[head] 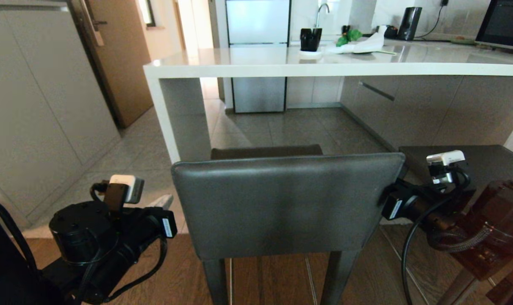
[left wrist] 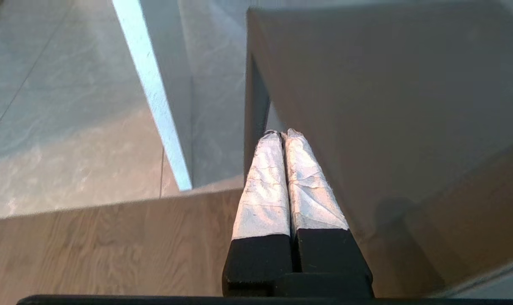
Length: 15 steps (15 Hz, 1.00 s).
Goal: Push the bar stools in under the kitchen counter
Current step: Push the gray chair back under the dining table
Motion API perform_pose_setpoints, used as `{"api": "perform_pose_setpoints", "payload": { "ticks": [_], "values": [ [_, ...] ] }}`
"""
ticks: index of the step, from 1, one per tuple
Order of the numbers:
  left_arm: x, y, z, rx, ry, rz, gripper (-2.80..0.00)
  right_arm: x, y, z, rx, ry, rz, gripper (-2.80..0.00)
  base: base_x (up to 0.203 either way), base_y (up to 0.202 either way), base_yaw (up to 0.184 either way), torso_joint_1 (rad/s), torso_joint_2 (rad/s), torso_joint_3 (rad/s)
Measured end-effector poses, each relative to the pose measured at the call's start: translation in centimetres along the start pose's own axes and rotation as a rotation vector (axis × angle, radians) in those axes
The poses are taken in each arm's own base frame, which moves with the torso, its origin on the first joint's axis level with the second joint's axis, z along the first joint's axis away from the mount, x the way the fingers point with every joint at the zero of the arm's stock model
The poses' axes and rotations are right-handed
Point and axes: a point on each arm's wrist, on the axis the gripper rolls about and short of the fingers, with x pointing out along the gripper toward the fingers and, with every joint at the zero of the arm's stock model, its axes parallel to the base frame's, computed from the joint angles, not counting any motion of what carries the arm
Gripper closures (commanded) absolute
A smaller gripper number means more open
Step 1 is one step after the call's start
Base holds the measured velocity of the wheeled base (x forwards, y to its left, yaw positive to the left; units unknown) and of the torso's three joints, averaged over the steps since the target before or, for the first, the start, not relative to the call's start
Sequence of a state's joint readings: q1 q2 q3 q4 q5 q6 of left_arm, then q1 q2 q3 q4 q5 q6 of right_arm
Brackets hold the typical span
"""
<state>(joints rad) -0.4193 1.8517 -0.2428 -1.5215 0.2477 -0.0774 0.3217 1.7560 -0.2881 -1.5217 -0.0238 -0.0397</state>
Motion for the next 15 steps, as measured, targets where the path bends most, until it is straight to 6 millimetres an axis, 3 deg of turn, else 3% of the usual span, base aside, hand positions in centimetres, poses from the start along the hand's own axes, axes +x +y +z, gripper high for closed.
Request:
{"api": "perform_pose_setpoints", "payload": {
  "ticks": [15],
  "values": [
    [1.4, -2.4, 0.1, 0.004, -0.026, -0.059, 0.0, 1.1, 0.8, -0.5, 0.0, 0.008, 0.026, 0.0, 0.0, 0.0, 0.0, 0.0, 0.0, 0.0]
  ]
}}
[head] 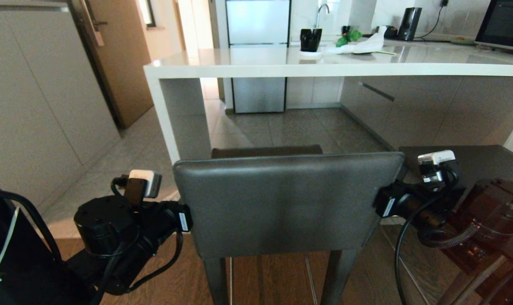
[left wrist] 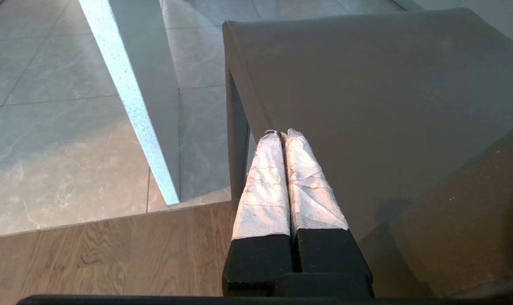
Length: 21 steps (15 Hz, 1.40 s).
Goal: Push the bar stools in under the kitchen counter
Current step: Push the gray chair back under the dining table
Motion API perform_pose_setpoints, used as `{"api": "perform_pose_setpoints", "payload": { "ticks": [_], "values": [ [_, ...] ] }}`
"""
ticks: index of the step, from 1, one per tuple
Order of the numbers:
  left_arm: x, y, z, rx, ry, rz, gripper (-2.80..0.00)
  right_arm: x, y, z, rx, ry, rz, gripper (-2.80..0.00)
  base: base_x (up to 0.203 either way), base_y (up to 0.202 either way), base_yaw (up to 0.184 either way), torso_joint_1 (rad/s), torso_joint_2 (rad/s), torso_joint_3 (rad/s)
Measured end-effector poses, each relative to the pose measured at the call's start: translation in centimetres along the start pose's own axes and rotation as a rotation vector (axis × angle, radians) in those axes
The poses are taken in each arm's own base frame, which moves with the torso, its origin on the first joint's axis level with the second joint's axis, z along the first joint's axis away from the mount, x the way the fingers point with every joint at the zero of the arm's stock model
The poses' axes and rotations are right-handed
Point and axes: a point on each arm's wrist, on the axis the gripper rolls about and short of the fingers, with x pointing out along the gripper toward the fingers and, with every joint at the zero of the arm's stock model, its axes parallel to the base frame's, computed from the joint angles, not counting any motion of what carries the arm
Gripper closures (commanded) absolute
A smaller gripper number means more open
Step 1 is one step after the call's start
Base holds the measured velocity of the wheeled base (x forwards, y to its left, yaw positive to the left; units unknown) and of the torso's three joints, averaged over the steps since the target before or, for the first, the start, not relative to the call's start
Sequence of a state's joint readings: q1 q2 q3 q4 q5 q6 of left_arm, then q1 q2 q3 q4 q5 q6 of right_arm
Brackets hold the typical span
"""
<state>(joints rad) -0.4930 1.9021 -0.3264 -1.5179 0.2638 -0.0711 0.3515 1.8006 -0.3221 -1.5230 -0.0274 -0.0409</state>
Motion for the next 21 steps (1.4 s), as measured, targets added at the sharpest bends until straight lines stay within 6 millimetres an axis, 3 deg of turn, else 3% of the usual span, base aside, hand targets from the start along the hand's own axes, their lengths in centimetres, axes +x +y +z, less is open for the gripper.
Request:
{"api": "perform_pose_setpoints", "payload": {
  "ticks": [10, 17, 21],
  "values": [
    [2.2, -0.4, -0.8, -0.003, -0.003, 0.012, 0.0, 3.5, 0.2, -0.3, -0.013, -0.034, -0.035, 0.0, 0.0, 0.0, 0.0, 0.0, 0.0, 0.0],
    [1.9, -0.4, -0.7, -0.002, -0.002, 0.013, 0.0, 6.2, 1.1, 1.1, -0.038, -0.115, -0.063, 0.0, 0.0, 0.0, 0.0, 0.0, 0.0, 0.0],
    [2.2, -0.6, -0.6, -0.002, -0.009, 0.008, 0.0, 6.7, 0.3, 0.6, -0.038, -0.107, -0.099, 0.0, 0.0, 0.0, 0.0, 0.0, 0.0, 0.0]
  ]
}}
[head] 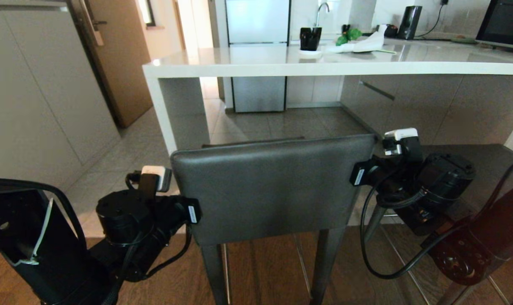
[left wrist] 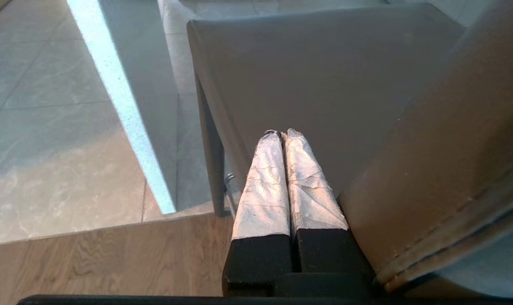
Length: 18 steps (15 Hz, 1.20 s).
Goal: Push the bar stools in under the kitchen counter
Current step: Push the gray chair back under the dining table
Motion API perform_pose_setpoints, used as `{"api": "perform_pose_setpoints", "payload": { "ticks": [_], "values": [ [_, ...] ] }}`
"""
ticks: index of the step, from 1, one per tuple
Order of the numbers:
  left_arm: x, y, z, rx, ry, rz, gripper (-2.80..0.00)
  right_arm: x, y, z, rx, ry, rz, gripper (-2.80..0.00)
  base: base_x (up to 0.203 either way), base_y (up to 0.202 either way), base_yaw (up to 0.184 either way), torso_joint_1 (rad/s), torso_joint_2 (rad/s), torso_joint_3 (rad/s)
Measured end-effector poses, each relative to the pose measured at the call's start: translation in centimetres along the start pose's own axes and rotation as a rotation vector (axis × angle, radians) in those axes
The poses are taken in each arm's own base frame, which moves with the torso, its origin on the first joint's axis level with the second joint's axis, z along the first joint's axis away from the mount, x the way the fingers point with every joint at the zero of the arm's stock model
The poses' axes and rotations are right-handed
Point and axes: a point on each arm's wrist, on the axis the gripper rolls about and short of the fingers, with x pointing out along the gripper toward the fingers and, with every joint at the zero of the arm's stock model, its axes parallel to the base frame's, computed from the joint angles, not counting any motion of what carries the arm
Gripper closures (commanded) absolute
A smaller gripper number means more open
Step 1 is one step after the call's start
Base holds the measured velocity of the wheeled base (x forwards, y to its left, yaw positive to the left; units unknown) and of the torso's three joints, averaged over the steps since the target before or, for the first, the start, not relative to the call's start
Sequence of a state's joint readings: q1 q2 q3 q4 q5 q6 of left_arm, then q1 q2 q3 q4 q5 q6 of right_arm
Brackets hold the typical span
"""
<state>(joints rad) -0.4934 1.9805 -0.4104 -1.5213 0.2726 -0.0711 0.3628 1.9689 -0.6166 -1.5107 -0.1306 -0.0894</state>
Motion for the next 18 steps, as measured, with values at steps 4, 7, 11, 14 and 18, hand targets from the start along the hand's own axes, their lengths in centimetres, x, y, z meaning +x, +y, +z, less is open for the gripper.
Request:
{"api": "perform_pose_setpoints", "payload": {
  "ticks": [4, 7, 11, 14, 18],
  "values": [
    [0.9, -0.2, 0.3, -0.003, -0.02, -0.001, 0.0, -0.6, -2.0, -2.0, -0.017, 0.076, -0.086, 0.0, 0.0, 0.0, 0.0, 0.0, 0.0, 0.0],
    [2.3, -0.6, 0.9, 0.003, -0.036, -0.004, 0.0, -1.0, -2.2, -2.4, -0.019, 0.097, -0.093, 0.0, 0.0, 0.0, 0.0, 0.0, 0.0, 0.0],
    [3.8, -0.8, 1.7, 0.002, -0.043, 0.008, 0.0, -1.1, -2.2, -3.0, -0.019, 0.121, -0.091, 0.0, 0.0, 0.0, 0.0, 0.0, 0.0, 0.0],
    [4.2, -0.7, 1.6, -0.002, -0.052, 0.015, 0.0, -1.0, -2.2, -3.2, -0.019, 0.127, -0.092, 0.0, 0.0, 0.0, 0.0, 0.0, 0.0, 0.0],
    [3.8, -0.4, 2.0, -0.02, -0.127, 0.005, 0.0, -0.3, -2.1, -2.9, -0.022, 0.1, -0.09, 0.0, 0.0, 0.0, 0.0, 0.0, 0.0, 0.0]
  ]
}}
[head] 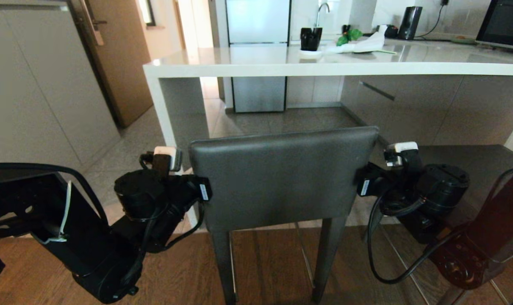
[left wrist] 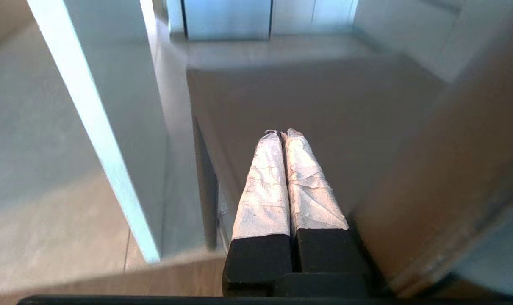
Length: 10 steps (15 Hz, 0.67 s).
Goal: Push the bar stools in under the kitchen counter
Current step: Push the gray chair back under the dining table
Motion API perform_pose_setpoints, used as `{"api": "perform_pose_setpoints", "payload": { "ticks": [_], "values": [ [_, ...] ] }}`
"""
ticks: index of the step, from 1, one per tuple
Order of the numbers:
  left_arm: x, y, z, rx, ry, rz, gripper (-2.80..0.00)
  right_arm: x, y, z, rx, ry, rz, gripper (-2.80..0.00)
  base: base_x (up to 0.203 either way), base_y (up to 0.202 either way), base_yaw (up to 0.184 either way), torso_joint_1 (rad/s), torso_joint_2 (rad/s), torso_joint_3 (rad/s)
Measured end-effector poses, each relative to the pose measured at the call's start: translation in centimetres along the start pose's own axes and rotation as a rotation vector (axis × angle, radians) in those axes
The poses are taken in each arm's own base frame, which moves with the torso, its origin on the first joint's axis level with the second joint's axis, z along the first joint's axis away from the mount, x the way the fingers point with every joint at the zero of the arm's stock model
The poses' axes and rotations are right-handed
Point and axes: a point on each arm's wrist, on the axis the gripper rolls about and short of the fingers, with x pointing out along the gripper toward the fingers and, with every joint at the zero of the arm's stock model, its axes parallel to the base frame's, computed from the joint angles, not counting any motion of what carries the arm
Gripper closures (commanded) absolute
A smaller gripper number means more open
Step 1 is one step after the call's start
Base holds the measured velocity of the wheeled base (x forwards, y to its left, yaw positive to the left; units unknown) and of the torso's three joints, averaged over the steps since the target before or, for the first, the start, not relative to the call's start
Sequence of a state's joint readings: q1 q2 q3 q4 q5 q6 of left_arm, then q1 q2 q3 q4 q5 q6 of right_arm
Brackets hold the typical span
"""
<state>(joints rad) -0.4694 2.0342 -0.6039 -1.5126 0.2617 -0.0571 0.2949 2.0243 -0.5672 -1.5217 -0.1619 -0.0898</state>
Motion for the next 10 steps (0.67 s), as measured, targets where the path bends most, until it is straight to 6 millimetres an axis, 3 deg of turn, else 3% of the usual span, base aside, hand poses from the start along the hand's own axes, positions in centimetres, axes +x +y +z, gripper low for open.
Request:
{"api": "perform_pose_setpoints", "payload": {
  "ticks": [10],
  "values": [
    [0.2, 0.8, -2.2, 0.063, 0.064, 0.017, 0.0, 0.1, 0.1, 0.2, -0.005, -0.007, 0.001, 0.0, 0.0, 0.0, 0.0, 0.0, 0.0, 0.0]
  ]
}}
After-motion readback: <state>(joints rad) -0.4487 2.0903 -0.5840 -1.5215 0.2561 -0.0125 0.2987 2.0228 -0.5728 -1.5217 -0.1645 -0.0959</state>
